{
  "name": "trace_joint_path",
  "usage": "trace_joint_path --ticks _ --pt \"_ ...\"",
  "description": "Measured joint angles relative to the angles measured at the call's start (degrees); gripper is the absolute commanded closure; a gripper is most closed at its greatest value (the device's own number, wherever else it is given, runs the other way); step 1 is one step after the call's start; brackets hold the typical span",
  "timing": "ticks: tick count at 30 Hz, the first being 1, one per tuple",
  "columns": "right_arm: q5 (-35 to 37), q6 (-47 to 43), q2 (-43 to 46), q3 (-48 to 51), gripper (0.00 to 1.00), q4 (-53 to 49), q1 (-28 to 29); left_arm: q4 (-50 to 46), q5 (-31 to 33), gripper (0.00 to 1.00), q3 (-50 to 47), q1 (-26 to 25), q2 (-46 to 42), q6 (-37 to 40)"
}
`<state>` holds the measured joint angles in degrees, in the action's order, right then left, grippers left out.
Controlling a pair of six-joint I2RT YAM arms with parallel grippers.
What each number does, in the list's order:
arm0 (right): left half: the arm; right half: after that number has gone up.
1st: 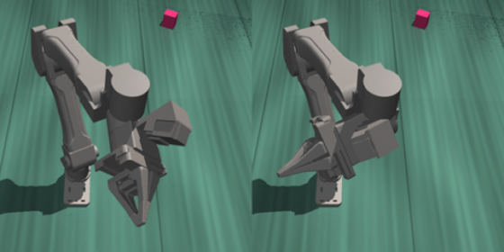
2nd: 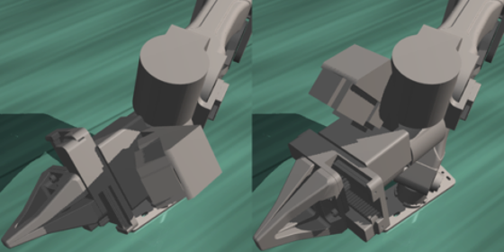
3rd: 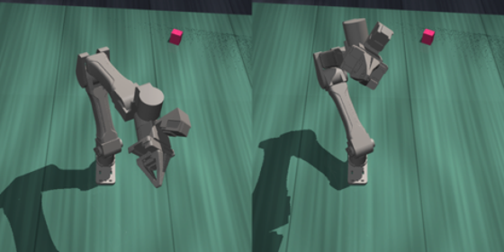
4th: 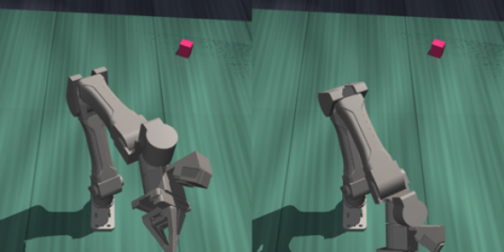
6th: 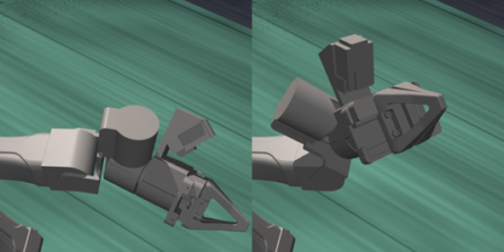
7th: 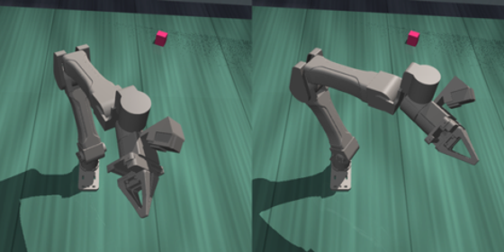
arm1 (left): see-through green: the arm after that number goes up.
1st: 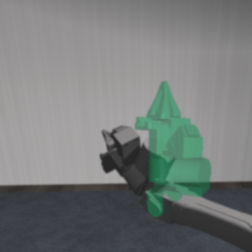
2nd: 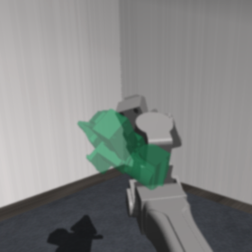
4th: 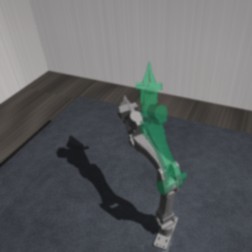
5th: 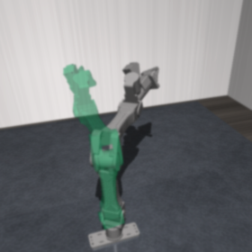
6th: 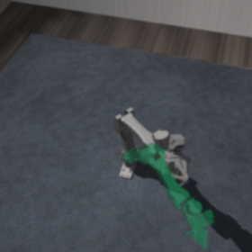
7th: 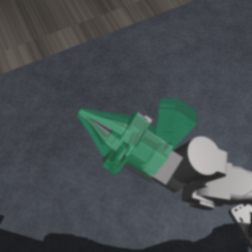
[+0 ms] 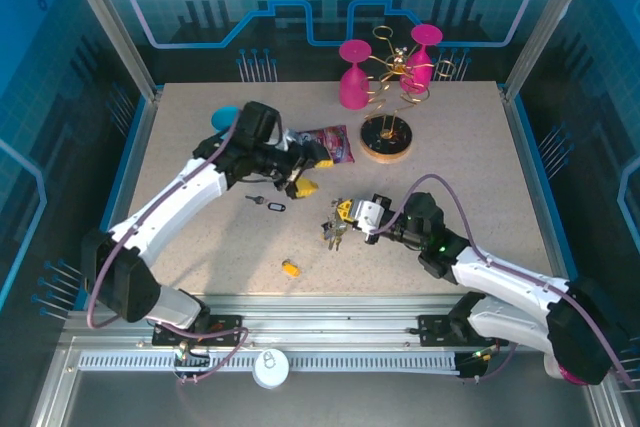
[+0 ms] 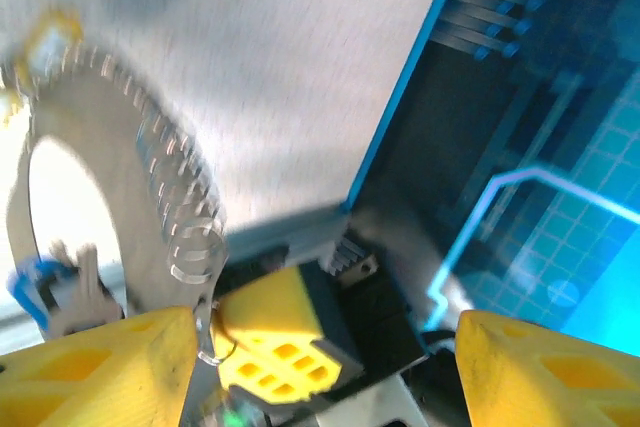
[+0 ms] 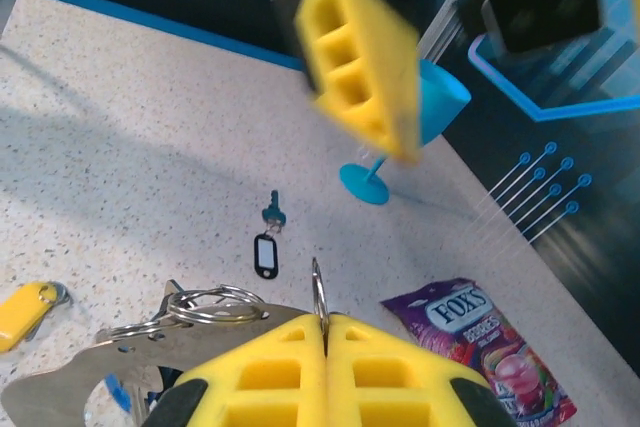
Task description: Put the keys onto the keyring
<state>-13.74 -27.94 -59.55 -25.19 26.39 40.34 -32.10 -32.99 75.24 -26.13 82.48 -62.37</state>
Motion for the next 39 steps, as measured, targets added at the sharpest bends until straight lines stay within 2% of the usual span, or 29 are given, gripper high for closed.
trace_joint_path --ticks 4,7,13,17,20,23,28,39 --pt "0.0 0.0 0.6 -6.2 1.00 -11.8 0.0 7.4 6.5 0.36 -2.2 0.7 -4.9 15.9" --pt "0.0 0.0 0.9 -11.1 1.00 -20.8 0.0 14.3 7.3 0.39 -7.5 0.7 -8.9 29.8" --pt "1.4 0.3 0.8 -17.8 1.00 -35.4 0.0 21.9 2.7 0.38 -18.0 0.7 -12.5 58.5" --pt "2.8 0.5 0.0 -21.9 1.00 -43.7 0.0 21.2 -1.0 0.41 -18.7 0.3 -12.5 74.9" --pt "3.1 0.5 -1.9 -26.0 1.00 -48.4 0.0 21.4 -2.3 0.45 -19.1 -1.1 -12.5 83.8" --pt "3.0 0.3 -3.5 -29.0 1.00 -51.5 0.1 23.5 -2.9 0.51 -21.2 -2.9 -12.5 88.5" --pt "3.0 -0.6 -6.3 -33.0 1.00 -56.5 0.6 24.7 -3.6 0.53 -23.0 -4.2 -10.7 92.6" --pt "3.2 -1.1 -9.6 -37.5 1.00 -61.0 2.8 25.2 -6.8 0.60 -26.1 -5.1 -10.2 97.0"
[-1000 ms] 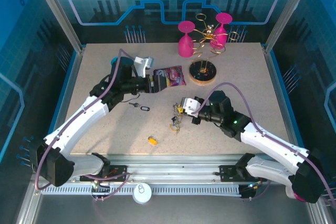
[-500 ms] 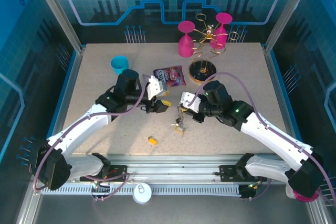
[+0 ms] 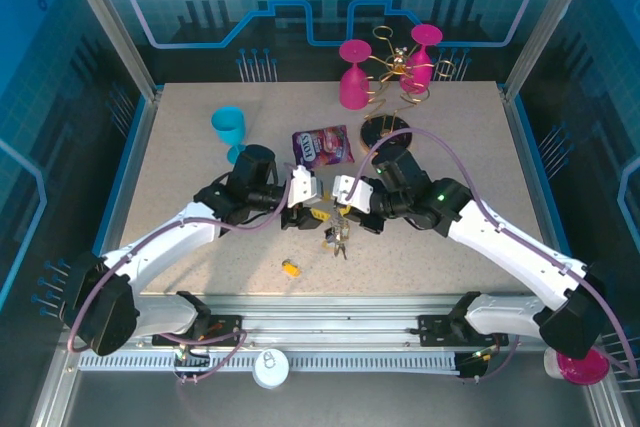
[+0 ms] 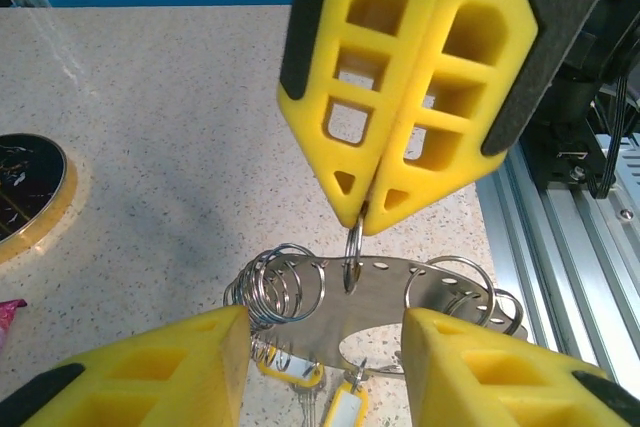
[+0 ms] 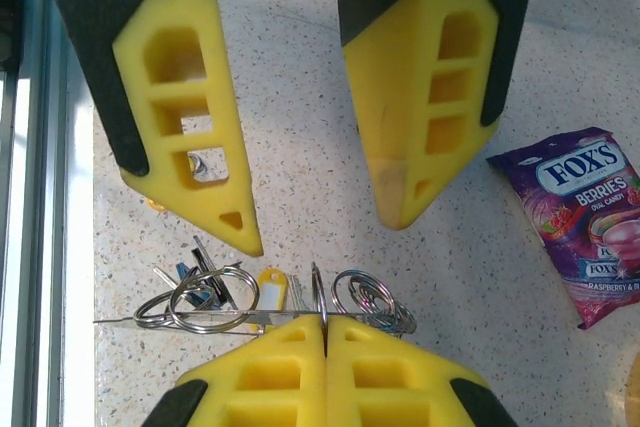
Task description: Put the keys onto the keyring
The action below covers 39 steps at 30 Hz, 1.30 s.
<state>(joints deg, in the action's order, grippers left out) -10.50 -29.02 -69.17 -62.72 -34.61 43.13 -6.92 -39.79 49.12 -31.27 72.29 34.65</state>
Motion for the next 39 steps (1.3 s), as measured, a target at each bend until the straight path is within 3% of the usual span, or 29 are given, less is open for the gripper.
trace_joint_path --ticks 18,24,25,27,29,35,39 --pt "-0.1 0.5 -2.0 -0.9 1.00 0.4 2.0 4.7 -2.4 0.80 -2.2 0.0 1.3 -0.2" --pt "-0.1 1.4 -2.4 -0.9 1.00 1.7 2.2 6.0 -3.5 1.00 -3.2 0.0 1.3 -0.9" --pt "0.0 1.6 -2.4 -0.9 0.96 1.7 2.2 6.1 -3.6 1.00 -3.4 -0.1 1.3 -0.5" --pt "0.2 2.3 -2.1 -0.5 0.74 2.3 2.2 6.6 -3.6 1.00 -3.7 -0.1 1.2 -0.5" --pt "0.6 2.7 -0.7 1.4 0.69 4.7 2.2 8.0 -3.3 1.00 -4.6 -0.1 0.9 -0.4" --pt "2.2 2.5 10.5 12.9 0.70 14.1 0.3 12.3 -1.8 1.00 -9.2 -0.1 -0.9 -0.4" --pt "2.5 1.2 11.1 15.8 0.73 16.9 0.3 15.1 -1.0 1.00 -10.4 -0.1 -2.4 0.0"
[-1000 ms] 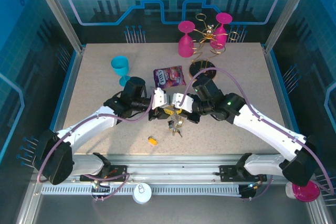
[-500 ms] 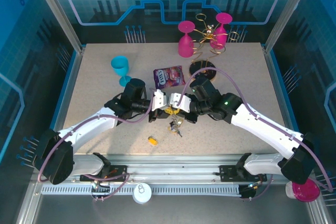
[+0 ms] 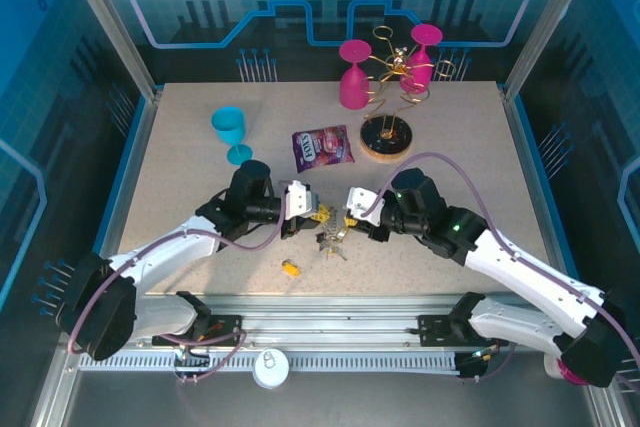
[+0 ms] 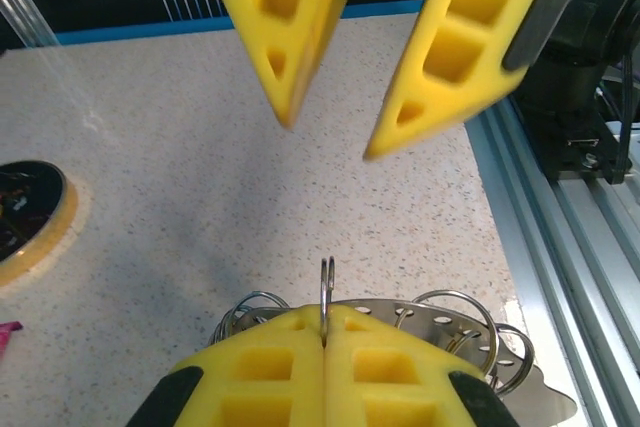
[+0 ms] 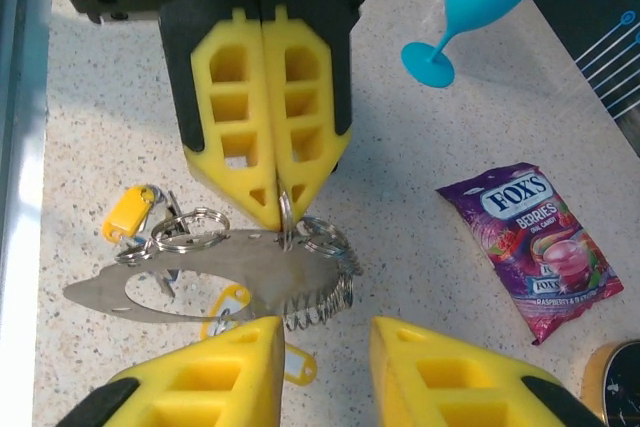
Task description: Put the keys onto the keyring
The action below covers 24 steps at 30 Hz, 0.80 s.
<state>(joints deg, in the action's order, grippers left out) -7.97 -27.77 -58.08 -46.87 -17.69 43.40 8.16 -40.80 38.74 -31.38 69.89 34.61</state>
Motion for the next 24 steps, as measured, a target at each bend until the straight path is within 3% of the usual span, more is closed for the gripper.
trace_joint_path --ticks 16,24 --pt "-3.0 -4.1 -3.7 0.6 0.80 7.2 2.0 4.5 0.2 1.00 -3.4 -0.3 -3.0 3.5" --pt "0.1 -5.6 -1.3 9.4 0.80 15.9 1.9 9.0 9.1 1.00 -7.8 -4.0 -5.7 12.8"
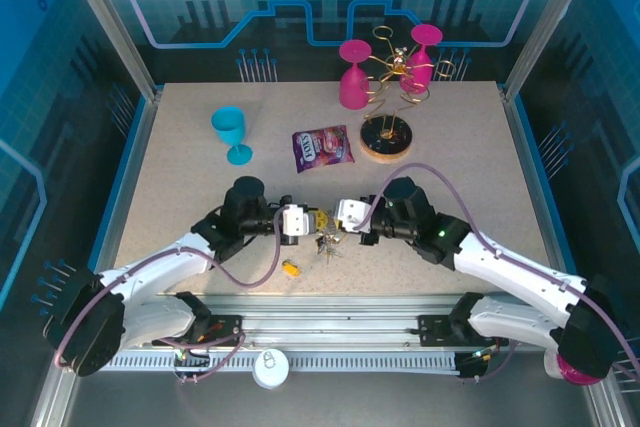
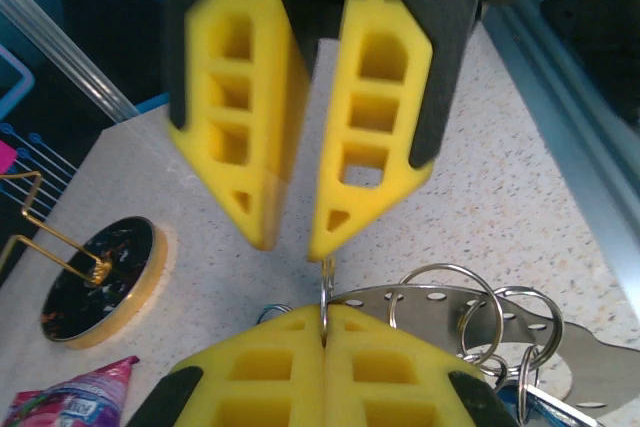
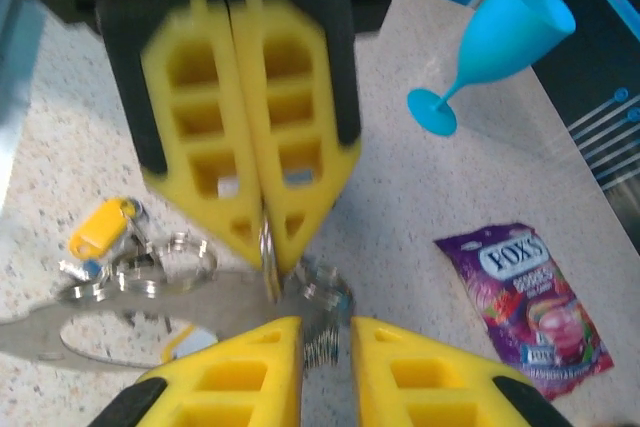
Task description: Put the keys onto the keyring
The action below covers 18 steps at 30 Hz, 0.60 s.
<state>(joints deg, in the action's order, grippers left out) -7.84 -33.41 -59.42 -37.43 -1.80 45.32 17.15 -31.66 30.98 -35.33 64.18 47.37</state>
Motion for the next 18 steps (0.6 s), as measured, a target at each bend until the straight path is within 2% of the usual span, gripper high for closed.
trace_joint_path --ticks 4,9,18 --pt "3.1 0.1 2.2 6.8 0.80 4.8 -0.7 3.9 5.0 1.00 -2.3 -1.7 -0.9 5.8" --pt "4.6 0.7 3.2 7.6 0.80 7.9 -1.1 7.3 8.9 1.00 -3.9 -2.1 -1.1 11.1" --pt "4.7 1.5 3.6 7.6 0.80 10.0 -1.1 9.3 10.6 1.00 -4.2 -2.3 -1.3 13.0"
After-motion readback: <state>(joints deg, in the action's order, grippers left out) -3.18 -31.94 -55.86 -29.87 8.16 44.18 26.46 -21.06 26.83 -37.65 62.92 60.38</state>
